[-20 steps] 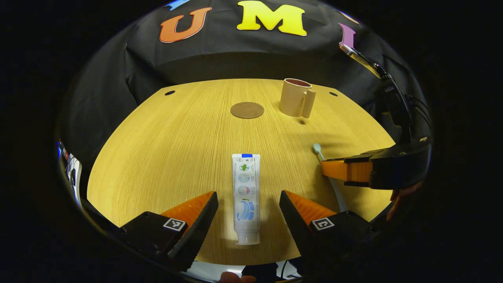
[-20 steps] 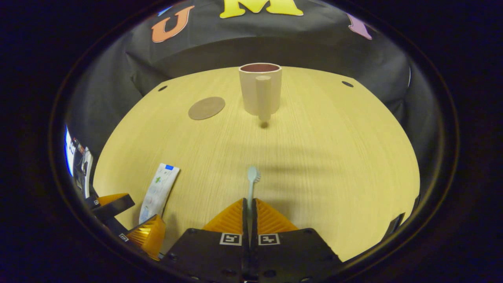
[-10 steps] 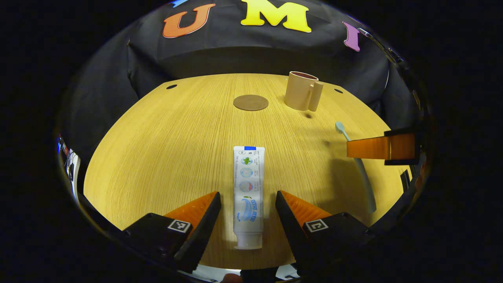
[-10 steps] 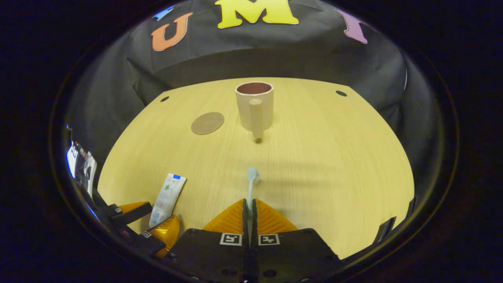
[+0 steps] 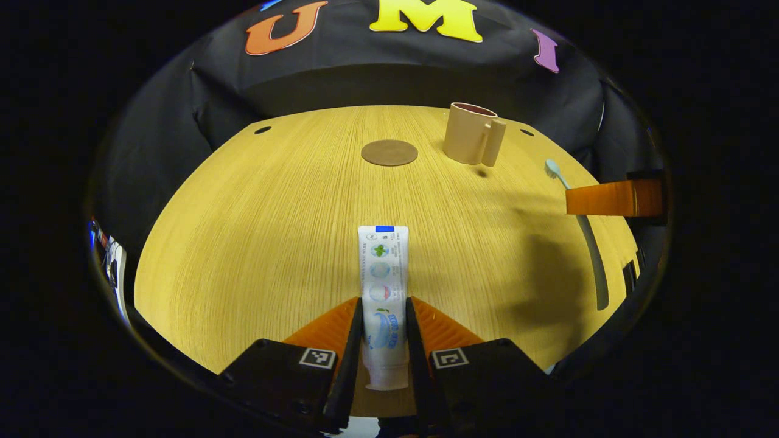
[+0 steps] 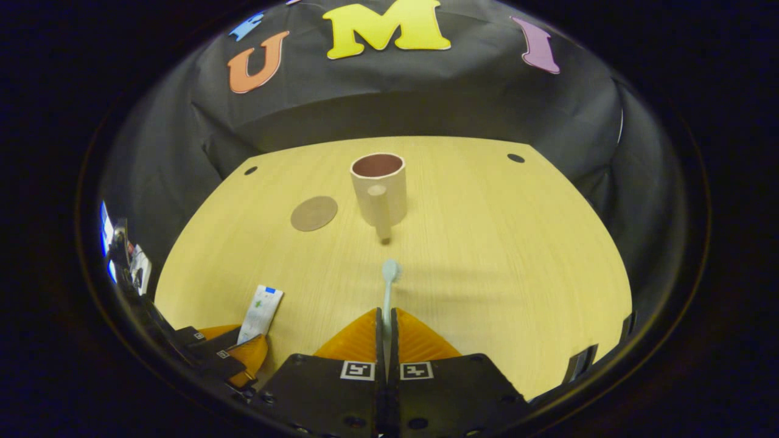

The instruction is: Put the toothbrush and toothpaste on the desktop into the cup, then pick up the cup and place it on the coaster on the desktop.

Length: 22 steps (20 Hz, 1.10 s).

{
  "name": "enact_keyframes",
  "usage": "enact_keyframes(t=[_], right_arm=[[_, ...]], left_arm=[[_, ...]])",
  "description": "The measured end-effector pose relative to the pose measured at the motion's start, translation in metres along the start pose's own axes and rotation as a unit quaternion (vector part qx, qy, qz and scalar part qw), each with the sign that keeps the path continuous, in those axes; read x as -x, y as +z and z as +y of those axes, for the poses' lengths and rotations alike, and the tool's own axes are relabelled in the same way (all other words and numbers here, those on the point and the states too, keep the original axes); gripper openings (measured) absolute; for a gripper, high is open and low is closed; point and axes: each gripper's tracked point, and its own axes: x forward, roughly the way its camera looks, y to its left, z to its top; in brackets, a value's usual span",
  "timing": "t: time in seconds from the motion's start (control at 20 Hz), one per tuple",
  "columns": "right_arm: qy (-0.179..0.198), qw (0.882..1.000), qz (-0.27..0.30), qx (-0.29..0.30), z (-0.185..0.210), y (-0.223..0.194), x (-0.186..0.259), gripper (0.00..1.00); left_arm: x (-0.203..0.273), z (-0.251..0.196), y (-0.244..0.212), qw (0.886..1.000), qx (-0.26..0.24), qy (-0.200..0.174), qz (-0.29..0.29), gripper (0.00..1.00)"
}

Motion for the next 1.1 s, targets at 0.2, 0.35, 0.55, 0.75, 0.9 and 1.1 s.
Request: enact_keyframes(t=[0.2, 0.35, 0.55, 0.75, 0.9, 1.1], right_arm=[[0.003, 1.000, -0.027, 0.004, 0.001, 0.025, 0.008, 0.00], [0.008, 0.999, -0.052, 0.003, 0.004, 0.051, 0.010, 0.00], [0.016, 0.995, -0.098, -0.004, 0.010, 0.104, 0.009, 0.00], [0.024, 0.987, -0.157, -0.015, 0.020, 0.167, -0.003, 0.00], [0.026, 0.983, -0.180, -0.015, 0.025, 0.199, -0.019, 0.00], [0.033, 0.978, -0.206, -0.018, 0.028, 0.234, -0.040, 0.00]], left_arm=[[0.011, 0.000, 0.012, 1.000, 0.000, -0.005, -0.012, 0.37], [0.020, 0.000, 0.029, 0.999, 0.009, -0.009, -0.033, 0.43], [0.030, 0.006, 0.053, 0.998, 0.023, 0.001, -0.053, 0.37], [0.040, 0.017, 0.078, 0.997, 0.034, 0.009, -0.073, 0.37], [0.043, 0.028, 0.091, 0.996, 0.038, 0.018, -0.085, 0.37], [0.040, 0.039, 0.101, 0.995, 0.045, 0.028, -0.086, 0.37]])
